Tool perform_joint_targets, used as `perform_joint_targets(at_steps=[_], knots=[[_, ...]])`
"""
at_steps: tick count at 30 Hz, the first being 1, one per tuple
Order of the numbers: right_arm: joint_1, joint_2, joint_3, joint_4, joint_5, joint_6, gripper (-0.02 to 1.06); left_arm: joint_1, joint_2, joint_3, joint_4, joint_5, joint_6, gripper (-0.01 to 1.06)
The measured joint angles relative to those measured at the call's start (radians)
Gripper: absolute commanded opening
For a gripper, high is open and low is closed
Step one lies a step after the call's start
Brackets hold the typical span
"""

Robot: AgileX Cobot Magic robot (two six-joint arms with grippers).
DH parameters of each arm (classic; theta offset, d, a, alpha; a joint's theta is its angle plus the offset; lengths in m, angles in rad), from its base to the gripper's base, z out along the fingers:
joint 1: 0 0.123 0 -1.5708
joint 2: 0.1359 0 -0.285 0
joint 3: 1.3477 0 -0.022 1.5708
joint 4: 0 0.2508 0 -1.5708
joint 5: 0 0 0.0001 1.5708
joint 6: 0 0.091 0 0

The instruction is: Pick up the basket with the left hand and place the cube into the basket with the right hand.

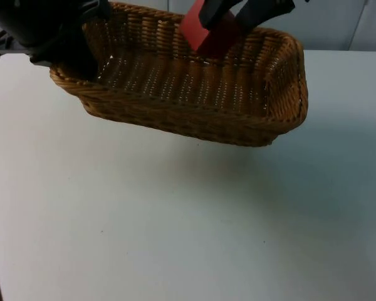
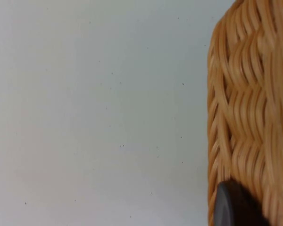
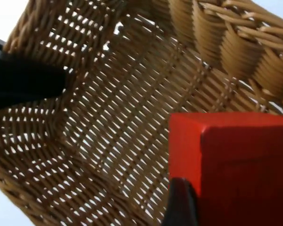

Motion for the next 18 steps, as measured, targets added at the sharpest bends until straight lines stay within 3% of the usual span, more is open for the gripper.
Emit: perform_joint_targets(at_steps=[9, 10, 12, 13, 15, 18], knots=[[0.007, 0.0, 0.0, -0.006, 0.016, 0.057, 0.66, 0.0, 0.0, 0.0, 0.003, 0.0, -0.003, 0.0], [0.009, 0.0, 0.0, -0.024, 0.02, 0.065, 0.62, 0.0, 0.0, 0.0, 0.003, 0.0, -0.003, 0.0], [0.009, -0.01, -0.002, -0.069, 0.037, 0.081, 0.38, 0.0, 0.0, 0.0, 0.003, 0.0, -0.003, 0.0], [0.009, -0.02, -0.007, -0.116, 0.044, 0.088, 0.38, 0.0, 0.0, 0.0, 0.003, 0.0, -0.003, 0.0], [0.006, -0.059, -0.011, -0.214, 0.054, 0.1, 0.05, 0.0, 0.0, 0.0, 0.003, 0.0, -0.003, 0.0], [-0.008, -0.114, -0.011, -0.291, 0.059, 0.126, 0.0, 0.0, 0.0, 0.0, 0.003, 0.0, -0.003, 0.0]])
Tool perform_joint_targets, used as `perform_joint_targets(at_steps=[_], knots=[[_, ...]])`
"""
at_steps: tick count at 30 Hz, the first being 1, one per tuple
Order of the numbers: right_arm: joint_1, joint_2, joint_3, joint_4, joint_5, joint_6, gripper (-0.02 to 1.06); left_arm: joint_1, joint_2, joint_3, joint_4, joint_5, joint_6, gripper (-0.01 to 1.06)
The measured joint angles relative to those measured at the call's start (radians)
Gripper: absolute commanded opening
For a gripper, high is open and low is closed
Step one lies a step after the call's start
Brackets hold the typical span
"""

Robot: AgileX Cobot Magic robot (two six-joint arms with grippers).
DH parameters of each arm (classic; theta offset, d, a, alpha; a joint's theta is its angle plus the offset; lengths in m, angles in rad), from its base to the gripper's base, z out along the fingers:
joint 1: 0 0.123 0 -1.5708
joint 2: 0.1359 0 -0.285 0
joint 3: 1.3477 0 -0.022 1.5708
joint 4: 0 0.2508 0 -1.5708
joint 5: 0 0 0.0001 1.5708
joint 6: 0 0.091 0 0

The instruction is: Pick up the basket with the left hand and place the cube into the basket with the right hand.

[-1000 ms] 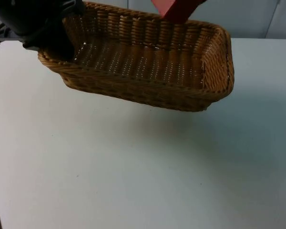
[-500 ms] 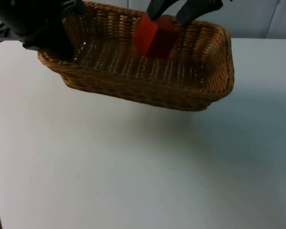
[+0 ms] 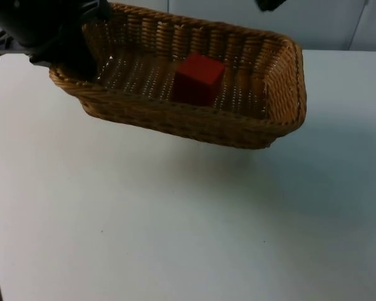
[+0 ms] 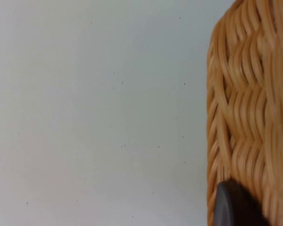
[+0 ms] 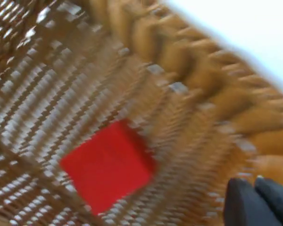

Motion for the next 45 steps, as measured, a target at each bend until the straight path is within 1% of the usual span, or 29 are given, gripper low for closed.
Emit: perform_joint_targets(at_steps=[2, 4, 5, 7, 8, 9, 10, 11, 13, 14, 16, 18, 19, 20, 22, 23, 24, 26, 28, 29, 33, 37, 39, 40, 42, 43, 45], knots=[[-0.03, -0.062, -0.003, -0.031, -0.002, 0.041, 0.0, 0.0, 0.0, 0.0, 0.0, 0.0, 0.0, 0.0], [-0.066, -0.129, -0.005, -0.069, -0.02, 0.125, 0.0, 0.0, 0.0, 0.0, 0.0, 0.0, 0.0, 0.0], [-0.066, -0.129, -0.005, -0.069, -0.02, 0.125, 0.0, 0.0, 0.0, 0.0, 0.0, 0.0, 0.0, 0.0], [-0.094, -0.188, -0.005, -0.134, -0.024, 0.22, 0.0, 0.0, 0.0, 0.0, 0.0, 0.0, 0.0, 0.0], [-0.102, -0.214, -0.005, -0.195, -0.026, 0.273, 0.0, 0.0, 0.0, 0.0, 0.0, 0.0, 0.0, 0.0], [-0.104, -0.253, 0.006, -0.278, -0.026, 0.318, 0.0, 0.0, 0.0, 0.0, 0.0, 0.0, 0.0, 0.0], [-0.104, -0.253, 0.006, -0.278, -0.026, 0.318, 0.0, 0.0, 0.0, 0.0, 0.0, 0.0, 0.0, 0.0], [-0.105, -0.302, 0.034, -0.363, -0.026, 0.399, 0.0, 0.0, 0.0, 0.0, 0.0, 0.0, 0.0, 0.0], [-0.105, -0.39, 0.103, -0.493, -0.036, 0.497, 0.0, 0.0, 0.0, 0.0, 0.0, 0.0, 0.0, 0.0], [-0.105, -0.39, 0.103, -0.493, -0.036, 0.497, 0.0, 0.0, 0.0, 0.0, 0.0, 0.0, 0.0, 0.0], [-0.107, -0.48, 0.222, -0.602, -0.068, 0.604, 0.0, 0.0, 0.0, 0.0, 0.0, 0.0, 0.0, 0.0], [-0.107, -0.574, 0.358, -0.673, -0.115, 0.679, 0.0, 0.0, 0.0, 0.0, 0.0, 0.0, 0.0, 0.0], [-0.107, -0.574, 0.358, -0.673, -0.115, 0.679, 0.0, 0.0, 0.0, 0.0, 0.0, 0.0, 0.0, 0.0], [-0.107, -0.626, 0.437, -0.697, -0.158, 0.727, 0.0, 0.0, 0.0, 0.0, 0.0, 0.0, 0.0, 0.0], [-0.107, -0.719, 0.574, -0.727, -0.222, 0.783, 0.0, 0.0, 0.0, 0.0, 0.0, 0.0, 0.0, 0.0], [-0.107, -0.79, 0.669, -0.749, -0.27, 0.823, 0.0, 0.0, 0.0, 0.0, 0.0, 0.0, 0.0, 0.0], [-0.107, -0.79, 0.669, -0.749, -0.27, 0.823, 0.0, 0.0, 0.0, 0.0, 0.0, 0.0, 0.0, 0.0], [-0.107, -0.87, 0.76, -0.772, -0.309, 0.851, 0.0, 0.0, 0.0, 0.0, 0.0, 0.0, 0.0, 0.0], [-0.107, -0.944, 0.829, -0.784, -0.317, 0.86, 0.0, 0.0, 0.0, 0.0, 0.0, 0.0, 0.0, 0.0], [-0.107, -0.944, 0.829, -0.784, -0.317, 0.86, 0.0, 0.0, 0.0, 0.0, 0.0, 0.0, 0.0, 0.0], [-0.107, -1.052, 0.911, -0.785, -0.314, 0.864, 0.0, -0.002, 0.0, 0.0, -0.002, 0.006, 0.0, 0.0], [-0.107, -1.11, 0.937, -0.785, -0.308, 0.866, 0.0, -0.01, 0.012, 0.0, -0.019, 0.006, 0.013, 0.0], [-0.107, -1.142, 0.941, -0.785, -0.301, 0.866, 0.0, -0.016, 0.036, 0.0, -0.069, 0.013, 0.047, 0.0], [-0.107, -1.142, 0.941, -0.785, -0.301, 0.866, 0.0, -0.016, 0.036, 0.0, -0.069, 0.013, 0.047, 0.0], [-0.107, -1.164, 0.941, -0.785, -0.299, 0.866, 0.0, -0.022, 0.069, 0.0, -0.145, 0.021, 0.109, 0.0], [-0.107, -1.172, 0.941, -0.785, -0.296, 0.866, 0.0, -0.03, 0.097, 0.0, -0.205, 0.024, 0.151, 0.0], [-0.107, -1.183, 0.941, -0.785, -0.286, 0.866, 0.0, -0.038, 0.115, 0.0, -0.228, 0.024, 0.173, 0.0]])
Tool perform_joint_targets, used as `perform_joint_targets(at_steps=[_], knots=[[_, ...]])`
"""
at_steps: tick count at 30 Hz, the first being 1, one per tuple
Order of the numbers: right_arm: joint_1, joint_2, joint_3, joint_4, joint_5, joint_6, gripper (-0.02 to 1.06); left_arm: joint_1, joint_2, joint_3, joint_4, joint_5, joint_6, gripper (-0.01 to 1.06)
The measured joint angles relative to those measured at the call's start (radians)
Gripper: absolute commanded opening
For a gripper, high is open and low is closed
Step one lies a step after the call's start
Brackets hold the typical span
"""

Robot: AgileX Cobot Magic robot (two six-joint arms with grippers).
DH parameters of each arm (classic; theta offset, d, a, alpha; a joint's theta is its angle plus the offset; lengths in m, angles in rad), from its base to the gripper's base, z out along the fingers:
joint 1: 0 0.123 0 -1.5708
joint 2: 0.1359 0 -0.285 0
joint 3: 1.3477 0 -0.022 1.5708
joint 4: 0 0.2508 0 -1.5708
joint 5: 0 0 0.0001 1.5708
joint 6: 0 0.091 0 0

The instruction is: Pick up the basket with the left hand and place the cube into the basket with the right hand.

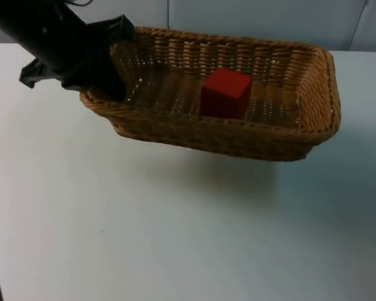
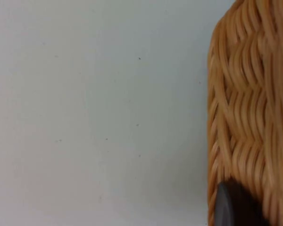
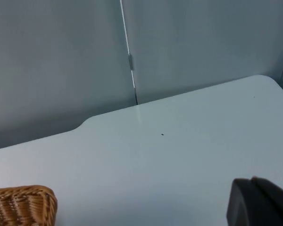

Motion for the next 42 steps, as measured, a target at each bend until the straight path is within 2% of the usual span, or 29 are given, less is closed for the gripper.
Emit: perform_joint_targets(at_steps=[3, 5, 6, 8, 10, 11, 14, 17, 22, 24, 25, 26, 27, 29, 30, 31, 34, 35, 39, 40, 41, 42], knots=[[0.0, -0.008, 0.0, 0.0, 0.022, -0.004, 0.0, -0.017, 0.038, 0.0, -0.02, -0.024, 0.035, 0.01], [0.0, -0.008, 0.0, 0.0, 0.027, -0.009, 0.0, -0.02, 0.05, 0.0, -0.02, -0.033, 0.04, 0.08], [0.0, -0.008, 0.0, 0.0, 0.031, -0.014, 0.0, -0.022, 0.06, 0.0, -0.015, -0.044, 0.044, 0.08], [0.0, -0.008, 0.0, 0.002, 0.033, -0.023, 0.0, -0.022, 0.082, 0.0, 0.016, -0.076, 0.047, 0.19], [0.0, -0.008, 0.0, 0.002, 0.033, -0.025, 0.0, -0.022, 0.089, 0.0, 0.027, -0.09, 0.047, 0.37], [0.0, -0.008, 0.0, 0.002, 0.033, -0.027, 0.0, -0.022, 0.093, 0.0, 0.037, -0.104, 0.047, 0.37], [0.0, -0.008, 0.0, 0.004, 0.033, -0.029, 0.0, -0.022, 0.097, 0.0, 0.04, -0.131, 0.047, 0.62], [0.0, -0.008, 0.0, 0.004, 0.033, -0.029, 0.0, -0.022, 0.104, 0.0, 0.04, -0.135, 0.047, 0.66], [0.0, -0.008, 0.0, 0.004, 0.022, -0.029, 0.0, -0.022, 0.108, -0.029, 0.039, -0.115, 0.059, 0.64], [0.0, -0.008, 0.0, 0.004, 0.015, -0.029, 0.0, -0.028, 0.094, -0.073, 0.041, -0.081, 0.062, 0.58], [0.0, -0.008, 0.0, 0.004, 0.015, -0.029, 0.0, -0.028, 0.094, -0.073, 0.041, -0.081, 0.062, 0.51], [0.0, -0.008, 0.0, 0.004, 0.013, -0.029, 0.0, -0.031, 0.087, -0.1, 0.041, -0.062, 0.066, 0.51], [0.0, -0.008, 0.0, 0.002, 0.011, -0.029, 0.0, -0.043, 0.08, -0.124, 0.046, -0.04, 0.066, 0.34], [0.0, -0.008, 0.0, 0.002, 0.011, -0.029, 0.0, -0.061, 0.072, -0.154, 0.057, -0.018, 0.066, 0.08], [0.0, -0.008, 0.0, 0.0, 0.011, -0.029, 0.0, -0.085, 0.064, -0.185, 0.068, -0.001, 0.071, 0.08], [0.0, -0.008, 0.0, 0.0, 0.011, -0.029, 0.0, -0.111, 0.055, -0.215, 0.084, 0.02, 0.075, 0.0], [0.0, -0.008, 0.0, -0.026, 0.017, -0.033, 0.0, -0.215, 0.011, -0.29, 0.164, 0.047, 0.092, 0.0], [0.0, -0.008, 0.0, -0.026, 0.017, -0.033, 0.0, -0.215, 0.011, -0.29, 0.164, 0.047, 0.092, 0.0], [0.0, -0.025, 0.002, -0.092, 0.084, -0.045, 0.0, -0.346, -0.119, -0.342, 0.431, 0.076, -0.009, 0.0], [0.0, -0.04, 0.002, -0.112, 0.098, -0.047, 0.0, -0.369, -0.165, -0.342, 0.522, 0.069, -0.045, 0.0], [0.0, -0.04, 0.002, -0.112, 0.098, -0.047, 0.0, -0.369, -0.165, -0.342, 0.522, 0.069, -0.045, 0.0], [0.0, -0.057, 0.002, -0.126, 0.102, -0.047, 0.0, -0.382, -0.21, -0.343, 0.594, 0.052, -0.089, 0.0]])
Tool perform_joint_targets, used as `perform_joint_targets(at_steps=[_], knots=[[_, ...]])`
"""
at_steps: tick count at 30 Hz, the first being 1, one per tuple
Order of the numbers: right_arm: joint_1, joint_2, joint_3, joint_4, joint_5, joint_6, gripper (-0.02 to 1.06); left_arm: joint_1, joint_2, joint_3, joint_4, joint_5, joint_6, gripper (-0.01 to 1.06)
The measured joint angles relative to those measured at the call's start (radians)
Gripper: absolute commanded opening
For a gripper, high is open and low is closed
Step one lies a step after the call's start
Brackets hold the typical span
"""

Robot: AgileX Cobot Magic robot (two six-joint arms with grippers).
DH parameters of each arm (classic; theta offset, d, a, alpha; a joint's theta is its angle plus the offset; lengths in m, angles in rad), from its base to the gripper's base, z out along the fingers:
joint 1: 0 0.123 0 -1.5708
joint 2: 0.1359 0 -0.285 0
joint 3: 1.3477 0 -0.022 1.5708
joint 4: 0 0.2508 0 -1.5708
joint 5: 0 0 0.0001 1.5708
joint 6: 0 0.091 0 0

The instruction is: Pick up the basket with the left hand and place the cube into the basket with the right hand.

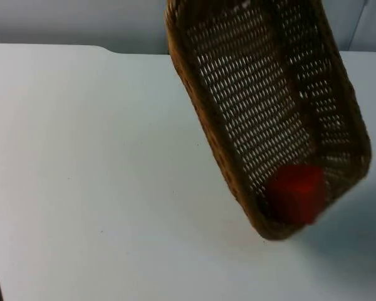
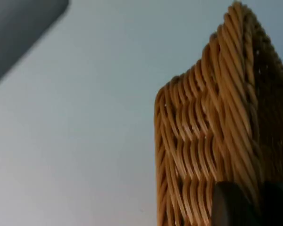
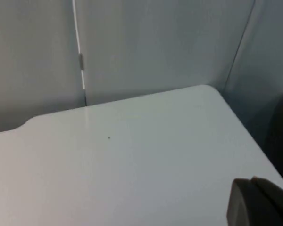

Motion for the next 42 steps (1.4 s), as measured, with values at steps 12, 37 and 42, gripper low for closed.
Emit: perform_joint_targets(at_steps=[12, 37, 42], knots=[[0.0, -0.169, 0.0, -0.037, 0.025, 0.0, 0.0, 0.083, 0.028, -0.018, 0.038, -0.068, -0.164, 0.0], [0.0, -0.172, 0.0, -0.009, 0.129, -0.073, 0.0, 0.201, 0.364, -0.012, -0.058, -0.086, -0.167, 0.0], [0.0, -0.172, 0.0, -0.009, 0.129, -0.073, 0.0, 0.204, 0.411, -0.012, -0.056, -0.102, -0.167, 0.0]])
